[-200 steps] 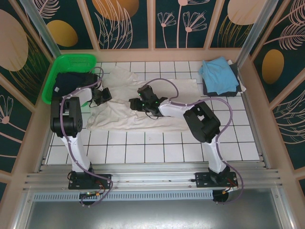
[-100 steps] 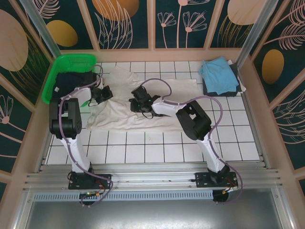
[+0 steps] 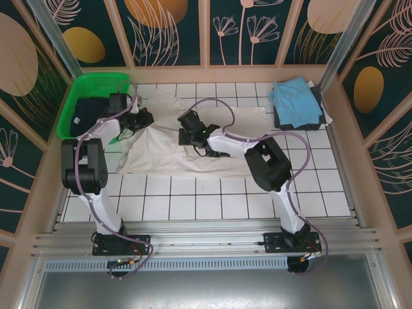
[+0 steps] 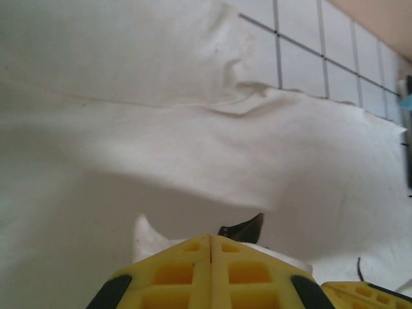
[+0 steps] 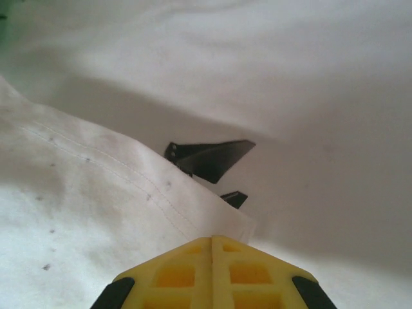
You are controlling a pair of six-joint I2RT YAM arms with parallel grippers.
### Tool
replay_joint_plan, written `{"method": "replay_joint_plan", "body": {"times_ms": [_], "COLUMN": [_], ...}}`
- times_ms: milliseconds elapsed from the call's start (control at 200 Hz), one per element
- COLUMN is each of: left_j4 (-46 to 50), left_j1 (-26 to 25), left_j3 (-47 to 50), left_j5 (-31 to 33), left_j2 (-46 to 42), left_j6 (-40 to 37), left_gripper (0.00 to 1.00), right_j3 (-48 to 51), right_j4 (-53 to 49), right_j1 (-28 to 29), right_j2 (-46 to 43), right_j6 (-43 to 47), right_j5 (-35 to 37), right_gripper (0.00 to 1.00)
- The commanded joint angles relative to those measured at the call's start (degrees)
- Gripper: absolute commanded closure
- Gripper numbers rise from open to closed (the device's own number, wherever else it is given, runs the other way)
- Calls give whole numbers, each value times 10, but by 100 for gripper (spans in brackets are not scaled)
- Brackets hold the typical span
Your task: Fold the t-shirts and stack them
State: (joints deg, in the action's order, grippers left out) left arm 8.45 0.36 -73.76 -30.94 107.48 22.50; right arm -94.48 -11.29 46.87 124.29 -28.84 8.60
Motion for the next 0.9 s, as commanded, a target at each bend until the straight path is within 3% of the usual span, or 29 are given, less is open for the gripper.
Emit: {"method": "replay_joint_plan", "body": {"times_ms": [0,125,310,390,465,520,560,741,896], "left_j4": [-70,-118,-93,-64,-40,-25,-8,29,66], "left_j1": [-2,-2,-2,-2,-2,-2,-2,-3,-17], "left_j3": [28,62,16,-12,-32,-40,-46,27,160], "left_j5": [-35,-20,33,72,105,122,149,199,269], "left_j2": [-31,-34,48,73,78,73,67,-19,-89], "left_j6": [-6,-2,3,4,4,1,3,27,74], "left_gripper": [100,100,100,89,70,66,60,57,52], "right_j3": [38,94,107,107,107,111,117,149,270], "right_j4": [51,117,136,137,125,123,124,97,108], "right_j1": [9,10,0,-4,-8,-10,-11,-13,-10], "right_j2": [-58,-87,-32,-13,-12,-24,-36,-101,-195], "right_j6": [19,38,31,25,19,21,25,30,2], "right_j5": [44,49,36,28,30,35,39,46,33], "right_gripper": [100,100,100,100,100,90,88,63,60]}}
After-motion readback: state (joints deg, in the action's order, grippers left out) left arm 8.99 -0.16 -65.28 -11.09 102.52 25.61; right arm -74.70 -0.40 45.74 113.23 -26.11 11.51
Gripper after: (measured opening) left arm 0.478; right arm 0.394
